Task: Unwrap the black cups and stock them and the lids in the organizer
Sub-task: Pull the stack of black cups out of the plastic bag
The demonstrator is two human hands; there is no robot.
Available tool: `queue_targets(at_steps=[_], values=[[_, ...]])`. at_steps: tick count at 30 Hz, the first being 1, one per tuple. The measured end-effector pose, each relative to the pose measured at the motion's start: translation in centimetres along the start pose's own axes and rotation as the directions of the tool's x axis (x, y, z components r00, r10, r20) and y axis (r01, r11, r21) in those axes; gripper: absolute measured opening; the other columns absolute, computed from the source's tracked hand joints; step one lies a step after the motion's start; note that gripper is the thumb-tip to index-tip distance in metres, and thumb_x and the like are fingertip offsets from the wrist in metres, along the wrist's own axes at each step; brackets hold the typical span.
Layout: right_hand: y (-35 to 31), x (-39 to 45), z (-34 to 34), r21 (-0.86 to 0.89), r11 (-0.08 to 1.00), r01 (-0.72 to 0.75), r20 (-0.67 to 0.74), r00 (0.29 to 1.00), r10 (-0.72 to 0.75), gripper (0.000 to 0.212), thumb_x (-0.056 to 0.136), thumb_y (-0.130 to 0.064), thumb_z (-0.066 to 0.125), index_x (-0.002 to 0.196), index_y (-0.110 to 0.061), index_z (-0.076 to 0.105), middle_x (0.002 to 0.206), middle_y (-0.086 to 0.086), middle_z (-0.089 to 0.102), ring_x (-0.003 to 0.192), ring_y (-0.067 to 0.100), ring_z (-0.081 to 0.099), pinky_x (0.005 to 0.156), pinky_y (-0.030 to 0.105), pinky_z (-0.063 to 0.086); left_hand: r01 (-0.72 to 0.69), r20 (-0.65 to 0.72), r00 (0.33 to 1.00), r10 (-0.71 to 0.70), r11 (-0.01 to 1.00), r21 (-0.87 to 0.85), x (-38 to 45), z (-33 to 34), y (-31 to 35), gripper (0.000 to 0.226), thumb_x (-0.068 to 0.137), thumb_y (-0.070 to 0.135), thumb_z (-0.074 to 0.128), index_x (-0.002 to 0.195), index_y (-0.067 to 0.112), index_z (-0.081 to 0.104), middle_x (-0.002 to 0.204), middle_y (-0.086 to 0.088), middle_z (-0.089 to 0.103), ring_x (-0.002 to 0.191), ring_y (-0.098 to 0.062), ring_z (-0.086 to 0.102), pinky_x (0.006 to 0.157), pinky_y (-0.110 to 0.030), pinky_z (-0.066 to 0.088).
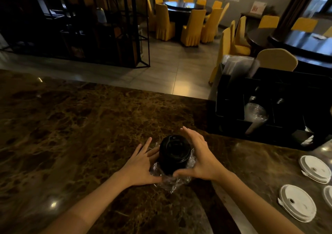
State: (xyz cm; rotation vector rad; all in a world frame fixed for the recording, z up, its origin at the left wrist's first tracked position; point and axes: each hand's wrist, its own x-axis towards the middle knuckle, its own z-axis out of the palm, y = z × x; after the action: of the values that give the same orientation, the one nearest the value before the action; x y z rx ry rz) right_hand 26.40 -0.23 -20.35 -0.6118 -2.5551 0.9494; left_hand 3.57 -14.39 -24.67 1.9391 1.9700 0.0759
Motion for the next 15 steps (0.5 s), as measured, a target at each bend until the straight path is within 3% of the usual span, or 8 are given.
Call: queue_targets(at_steps=[3, 4, 9, 15], values=[[-0.9, 0.7, -0.6, 0.087, 0.996, -0.017, 0.059, 0.998, 0.012, 0.142, 0.057, -0.065, 0.095, 0.164, -0.036, 0.006, 0.165, -0.024, 0.027, 0.151, -0.004, 0.028, 0.12, 0.018, 0.027, 0.004, 0.007, 1.0, -0.004, 1.0, 0.018, 0.1, 0.0, 0.0, 0.104, 0.074, 0.096, 0.038, 0.156, 0.052, -0.008, 0.166, 0.022, -0.015, 0.145, -0.015, -0.043, 0.126, -0.047, -0.012], [-0.9, 0.8, -0.6, 0.092, 0.995, -0.028, 0.09, 0.996, 0.02, 0.142, 0.057, -0.063, 0.096, 0.164, -0.036, 0.006, 0.162, -0.023, 0.032, 0.15, -0.004, 0.032, 0.119, 0.016, 0.029, 0.002, -0.001, 1.0, -0.002, 1.0, 0.013, 0.1, 0.0, 0.0, 0.104, 0.074, 0.095, 0.038, 0.156, 0.052, -0.009, 0.166, 0.022, -0.015, 0.145, -0.016, -0.043, 0.125, -0.047, -0.012], [0.1, 0.3, 0.0, 0.112, 0.992, -0.062, 0.121, 0.991, 0.048, 0.131, 0.06, -0.053, 0.099, 0.161, -0.026, 0.02, 0.155, -0.018, 0.048, 0.145, 0.003, 0.044, 0.122, 0.044, 0.04, -0.005, -0.043, 0.999, 0.003, 0.999, -0.038, 0.1, 0.2, 0.1, 0.105, 0.071, 0.098, 0.038, 0.153, 0.057, -0.012, 0.167, 0.025, -0.013, 0.146, -0.014, -0.042, 0.125, -0.048, -0.012], [0.6, 0.2, 1.0, 0.093, 0.992, -0.08, 0.1, 0.992, 0.07, 0.119, 0.059, -0.053, 0.098, 0.155, -0.025, 0.033, 0.146, -0.021, 0.054, 0.138, -0.003, 0.05, 0.116, 0.035, 0.046, 0.002, -0.052, 0.999, -0.004, 0.999, -0.044, 0.2, 0.4, 0.0, 0.108, 0.069, 0.098, 0.041, 0.153, 0.056, -0.012, 0.165, 0.026, -0.016, 0.146, -0.016, -0.042, 0.123, -0.05, -0.015]])
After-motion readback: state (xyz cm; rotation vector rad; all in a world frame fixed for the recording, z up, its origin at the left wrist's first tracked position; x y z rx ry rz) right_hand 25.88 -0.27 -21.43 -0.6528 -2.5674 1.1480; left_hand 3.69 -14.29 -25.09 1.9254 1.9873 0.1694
